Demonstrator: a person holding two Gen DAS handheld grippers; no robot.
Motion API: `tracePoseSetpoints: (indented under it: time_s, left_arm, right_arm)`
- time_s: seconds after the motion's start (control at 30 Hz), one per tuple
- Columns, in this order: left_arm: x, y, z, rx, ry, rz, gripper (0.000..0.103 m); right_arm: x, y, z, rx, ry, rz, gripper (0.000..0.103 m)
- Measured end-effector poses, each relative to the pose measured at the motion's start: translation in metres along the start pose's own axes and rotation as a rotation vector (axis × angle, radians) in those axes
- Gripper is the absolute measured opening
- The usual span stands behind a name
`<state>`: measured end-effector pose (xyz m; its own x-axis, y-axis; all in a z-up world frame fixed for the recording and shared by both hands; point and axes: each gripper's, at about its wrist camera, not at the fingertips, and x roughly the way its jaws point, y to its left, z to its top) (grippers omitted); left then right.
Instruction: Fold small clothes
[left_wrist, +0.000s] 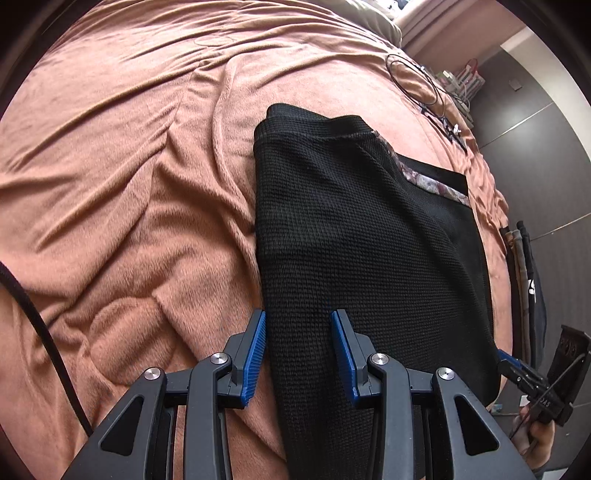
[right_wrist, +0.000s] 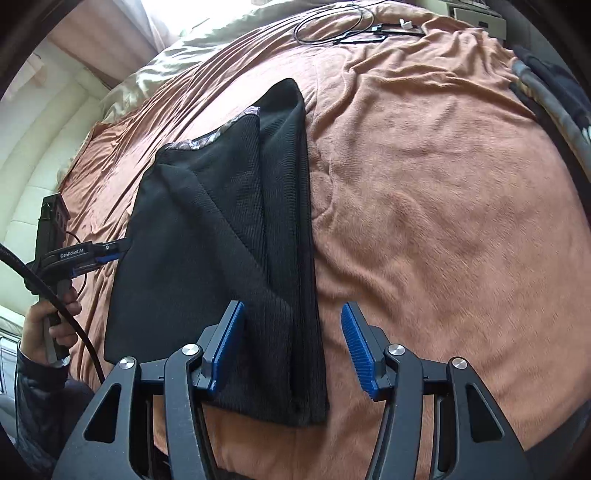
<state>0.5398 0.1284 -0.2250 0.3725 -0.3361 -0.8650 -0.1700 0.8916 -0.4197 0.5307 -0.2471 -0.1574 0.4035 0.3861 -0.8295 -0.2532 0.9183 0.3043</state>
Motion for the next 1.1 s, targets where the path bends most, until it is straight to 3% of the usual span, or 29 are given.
tracePoseSetpoints:
  time_s: [0.13,0.27,0.37,0.63,0.8,0.93,1.03,1.1]
  left_arm:
    - [-0.002,-0.002,-0.01,0.002,0.006,-0.005,0.038]
    - [-0.004,-0.004,-0.017,0.001,0.016,-0.004,0.038]
    - [-0.008,-0.008,-0.022,0.051,0.022,0.01,0.038]
    - [-0.011,-0.004,-0.055,0.125,0.064,-0.029,0.038]
    - [-0.015,-0.003,-0.077,0.119,0.061,-0.036,0.038]
    - [-0.016,-0.001,-0.089,0.078,0.07,-0.083,0.038]
    - [-0.018,-0.002,-0.098,0.062,0.067,-0.106,0.038]
    - [-0.019,-0.001,-0.103,0.049,0.067,-0.119,0.038]
  right_arm:
    - [-0.011,0.004,-0.012,-0.013,-0.019,0.015,0.051]
    - [0.002,0.008,-0.02,-0.02,0.024,-0.009,0.011]
    - [0.008,0.008,-0.022,-0.013,0.015,-0.05,0.002]
    - [-0.001,0.004,-0.034,0.003,-0.035,-0.07,0.0]
    - [-0.006,0.003,-0.048,0.026,-0.05,-0.061,0.0]
    - [-0.006,-0.001,-0.05,0.048,-0.049,-0.033,0.001]
    - [-0.009,-0.006,-0.05,0.084,-0.053,-0.015,0.01]
    - [-0.011,-0.006,-0.052,0.089,-0.059,-0.011,0.029]
